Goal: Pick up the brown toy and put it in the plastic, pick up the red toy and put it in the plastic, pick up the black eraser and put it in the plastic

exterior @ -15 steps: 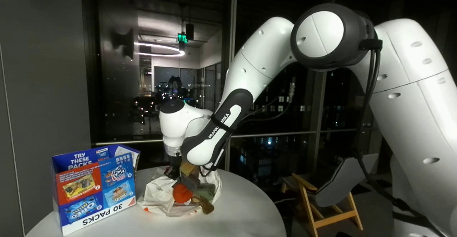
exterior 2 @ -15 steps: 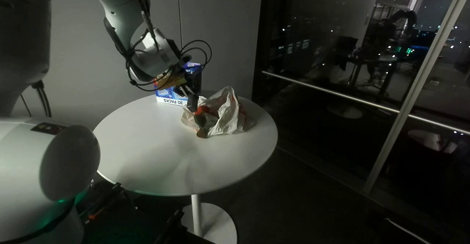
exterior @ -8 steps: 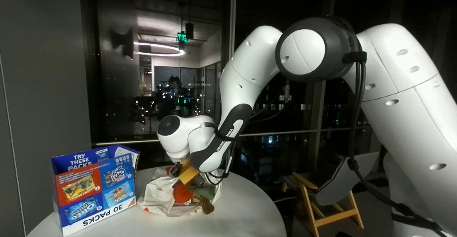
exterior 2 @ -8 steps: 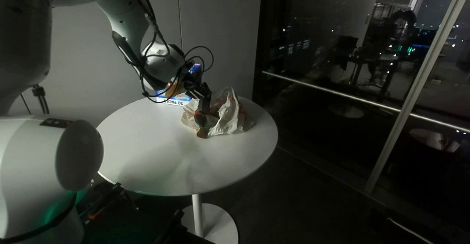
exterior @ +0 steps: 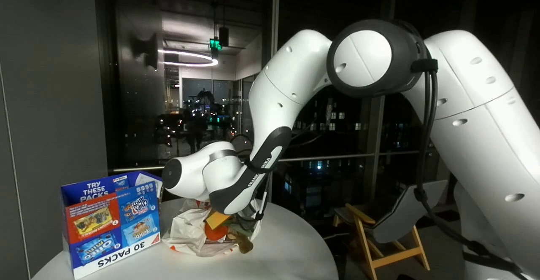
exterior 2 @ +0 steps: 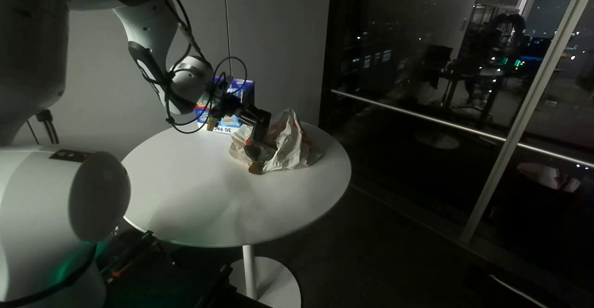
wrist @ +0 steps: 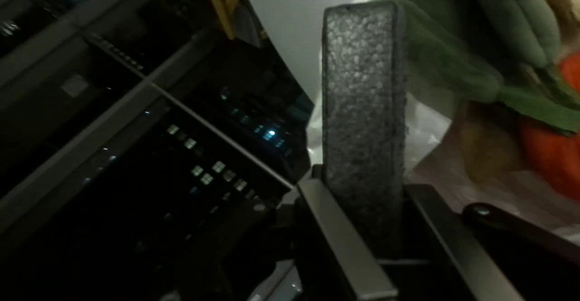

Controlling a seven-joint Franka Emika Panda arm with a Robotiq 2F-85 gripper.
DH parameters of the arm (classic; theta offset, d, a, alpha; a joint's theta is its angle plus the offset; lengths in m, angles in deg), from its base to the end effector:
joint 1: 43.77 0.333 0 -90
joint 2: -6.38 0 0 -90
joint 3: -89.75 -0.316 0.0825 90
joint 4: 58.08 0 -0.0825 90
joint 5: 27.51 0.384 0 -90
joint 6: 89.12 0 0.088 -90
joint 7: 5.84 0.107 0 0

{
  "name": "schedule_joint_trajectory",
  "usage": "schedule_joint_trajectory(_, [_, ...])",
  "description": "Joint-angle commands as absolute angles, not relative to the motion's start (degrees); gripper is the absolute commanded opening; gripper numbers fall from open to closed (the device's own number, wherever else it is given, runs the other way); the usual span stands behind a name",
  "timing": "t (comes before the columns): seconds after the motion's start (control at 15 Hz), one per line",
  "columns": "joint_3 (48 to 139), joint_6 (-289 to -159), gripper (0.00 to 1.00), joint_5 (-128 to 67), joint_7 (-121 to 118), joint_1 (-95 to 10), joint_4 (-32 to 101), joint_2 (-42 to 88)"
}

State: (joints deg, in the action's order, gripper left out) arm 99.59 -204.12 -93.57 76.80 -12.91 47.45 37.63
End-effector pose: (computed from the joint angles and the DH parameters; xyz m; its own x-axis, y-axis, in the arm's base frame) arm 0.6029 0.1804 0.2387 0.8108 0.0076 0.5852 -0.4639 -0.6013 0.6506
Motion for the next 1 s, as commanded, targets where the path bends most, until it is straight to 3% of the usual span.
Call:
schedule_joint_trajectory(0.0, [94.1, -188.7, 0.19, -89.9, 72.5, -14.9, 43.7, 39.0])
schedule_joint_trajectory(0.2, [87.9, -184.0, 0.19, -88.0, 61.6, -19.2, 40.5, 40.4])
schedule_joint_trajectory(0.47, [83.5, -188.1, 0.19, -85.9, 48.2, -24.0, 34.8, 43.6])
schedule_joint_trajectory(0.93, [86.1, -178.3, 0.19, -72.7, 32.7, -25.9, 18.4, 54.9])
